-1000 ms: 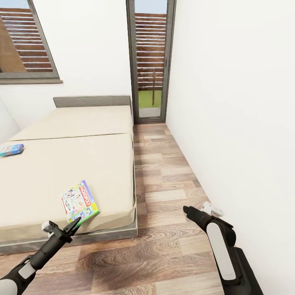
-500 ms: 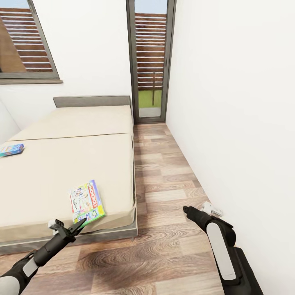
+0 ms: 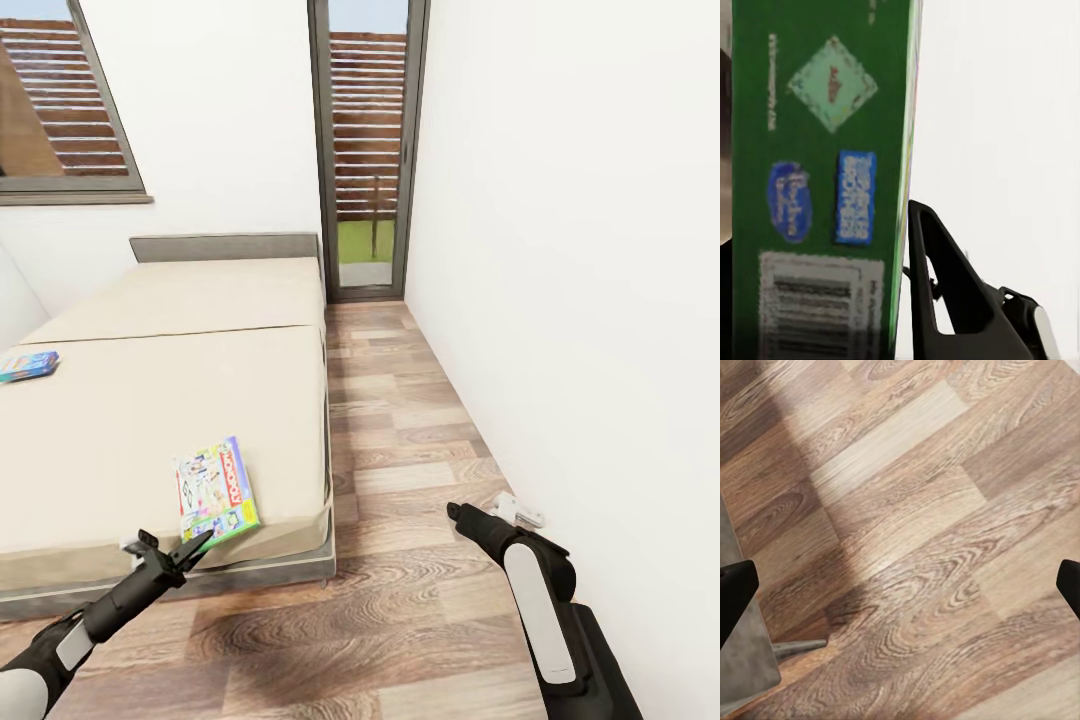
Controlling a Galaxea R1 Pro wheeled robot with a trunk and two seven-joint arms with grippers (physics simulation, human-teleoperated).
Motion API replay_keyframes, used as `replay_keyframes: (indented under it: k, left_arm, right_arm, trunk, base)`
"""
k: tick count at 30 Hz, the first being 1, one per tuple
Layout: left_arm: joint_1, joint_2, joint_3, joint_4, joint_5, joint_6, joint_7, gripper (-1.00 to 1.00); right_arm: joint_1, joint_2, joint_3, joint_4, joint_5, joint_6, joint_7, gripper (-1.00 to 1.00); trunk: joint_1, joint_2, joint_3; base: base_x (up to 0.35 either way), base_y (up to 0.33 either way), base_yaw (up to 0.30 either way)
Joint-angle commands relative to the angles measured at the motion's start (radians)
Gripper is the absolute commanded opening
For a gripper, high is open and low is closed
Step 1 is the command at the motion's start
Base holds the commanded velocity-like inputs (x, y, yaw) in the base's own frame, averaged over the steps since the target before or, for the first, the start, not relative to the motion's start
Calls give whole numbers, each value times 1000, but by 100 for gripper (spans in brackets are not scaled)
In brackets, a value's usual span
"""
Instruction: Put all the toys in the child's room - the three board games (two on the bed and one on the table), the two jigsaw puzzles on the table, and the tennis ball on the table - inside the toy box on the table in the child's room.
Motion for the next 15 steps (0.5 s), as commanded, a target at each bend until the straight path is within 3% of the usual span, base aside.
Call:
replay_keyframes:
  k: [1,5,8,12,15]
  left_arm:
    - [0,1,-10,-7,5,12,-3,-100]
    - [1,4,-60,-89,6,79,-3,-100]
    - [10,9,-92,-168,5,180,-3,-100]
    - [43,26,-107,-268,6,269,-3,-100]
    - [83,54,-110,-372,8,351,-3,-100]
  right_arm:
    - [-1,1,-1,-1,-11,2,-9,100]
    - [-1,0,-2,-1,-11,2,-9,100]
    - [-1,0,-2,-1,-11,2,-9,100]
    - [-1,0,-2,-1,-11,2,-9,100]
    - [-1,0,-2,-1,-11,2,-10,100]
  trunk:
    - [0,0,-1]
    - [0,0,-1]
    - [0,0,-1]
    - [0,0,-1]
    - [0,0,-1]
  base:
    - [0,0,0]
    - [0,0,0]
    - [0,0,0]
    - [0,0,0]
    - [0,0,0]
